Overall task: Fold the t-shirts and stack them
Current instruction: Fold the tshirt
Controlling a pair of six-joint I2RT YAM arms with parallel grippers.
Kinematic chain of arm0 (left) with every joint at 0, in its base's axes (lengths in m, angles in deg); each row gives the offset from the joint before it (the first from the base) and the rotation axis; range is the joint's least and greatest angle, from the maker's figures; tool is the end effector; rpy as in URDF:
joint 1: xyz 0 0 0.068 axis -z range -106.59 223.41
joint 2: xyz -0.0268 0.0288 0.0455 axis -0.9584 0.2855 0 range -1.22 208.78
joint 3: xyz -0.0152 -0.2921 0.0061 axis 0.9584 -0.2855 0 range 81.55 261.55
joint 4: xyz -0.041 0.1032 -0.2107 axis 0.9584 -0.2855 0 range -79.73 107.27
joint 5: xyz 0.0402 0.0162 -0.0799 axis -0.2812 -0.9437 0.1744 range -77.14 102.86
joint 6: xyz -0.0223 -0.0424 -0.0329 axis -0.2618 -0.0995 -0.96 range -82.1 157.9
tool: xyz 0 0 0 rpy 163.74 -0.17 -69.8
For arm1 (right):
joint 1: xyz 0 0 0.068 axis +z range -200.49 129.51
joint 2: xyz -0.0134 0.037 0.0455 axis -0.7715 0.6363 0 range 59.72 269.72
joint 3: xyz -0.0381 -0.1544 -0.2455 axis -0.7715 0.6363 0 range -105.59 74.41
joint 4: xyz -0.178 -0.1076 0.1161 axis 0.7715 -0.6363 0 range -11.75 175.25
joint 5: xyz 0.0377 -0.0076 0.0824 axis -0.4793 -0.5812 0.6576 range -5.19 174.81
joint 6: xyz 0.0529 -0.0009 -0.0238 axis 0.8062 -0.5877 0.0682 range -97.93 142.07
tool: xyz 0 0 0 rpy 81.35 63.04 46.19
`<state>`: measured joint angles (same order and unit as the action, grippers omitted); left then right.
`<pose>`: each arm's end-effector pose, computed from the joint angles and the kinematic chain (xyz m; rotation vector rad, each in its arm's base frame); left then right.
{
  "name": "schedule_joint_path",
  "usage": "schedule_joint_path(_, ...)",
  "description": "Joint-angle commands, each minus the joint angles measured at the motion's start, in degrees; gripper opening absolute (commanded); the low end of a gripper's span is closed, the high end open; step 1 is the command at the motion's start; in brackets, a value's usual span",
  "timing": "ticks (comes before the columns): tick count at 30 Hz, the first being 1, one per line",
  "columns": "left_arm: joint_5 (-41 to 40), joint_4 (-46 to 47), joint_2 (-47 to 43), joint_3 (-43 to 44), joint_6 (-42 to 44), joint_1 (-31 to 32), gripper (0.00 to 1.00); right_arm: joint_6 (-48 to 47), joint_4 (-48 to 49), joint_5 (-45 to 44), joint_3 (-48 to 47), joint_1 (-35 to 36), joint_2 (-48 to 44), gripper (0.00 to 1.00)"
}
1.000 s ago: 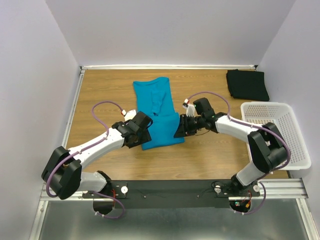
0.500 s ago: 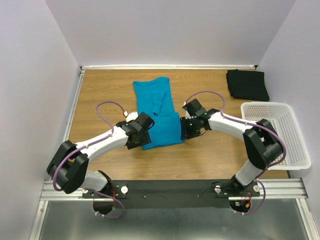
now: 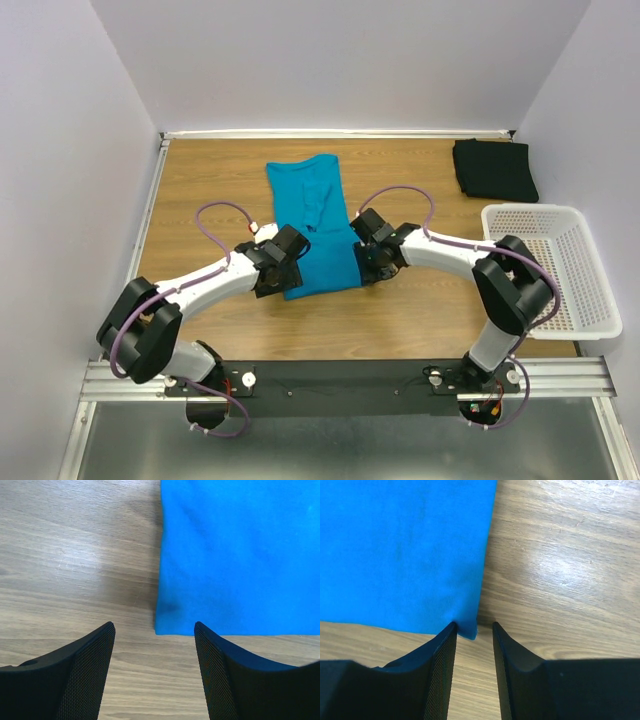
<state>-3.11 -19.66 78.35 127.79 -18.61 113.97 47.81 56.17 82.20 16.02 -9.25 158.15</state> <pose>0.1774 -0.1368 0.2151 -0.4408 2.6703 -0.1014 0.2344 0.2029 0.1913 -0.3663 2.7797 0.2320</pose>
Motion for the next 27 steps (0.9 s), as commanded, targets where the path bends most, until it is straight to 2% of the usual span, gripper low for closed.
schedule_joint_path(1,-2.93,0.80,0.85,-0.27,0.35,-0.21,0.73,2.47,-3.17,-7.93,0.65,1.92,5.36,0.42)
schedule_joint_path(4,-3.19,0.63,1.20,-0.36,0.35,-0.13,0.73,3.79,-4.49,-9.25,1.08,2.54,7.56,0.38)
schedule_joint_path(6,-3.72,0.10,1.38,-0.36,0.00,-0.21,0.73,4.06,-4.93,-8.90,1.44,2.97,8.87,0.33)
schedule_joint_path(12,-3.90,-0.25,1.73,-0.36,-0.09,-0.21,0.73,3.27,-5.90,-6.27,1.61,3.41,13.01,0.01)
schedule_joint_path(21,-3.72,0.63,5.06,0.61,-0.09,-0.21,0.73,1.95,-6.51,-5.65,0.21,3.50,12.57,0.01)
schedule_joint_path(27,-1.79,0.98,5.51,1.14,0.52,0.22,0.69,1.33,-6.78,-6.00,-0.14,3.50,11.96,0.01)
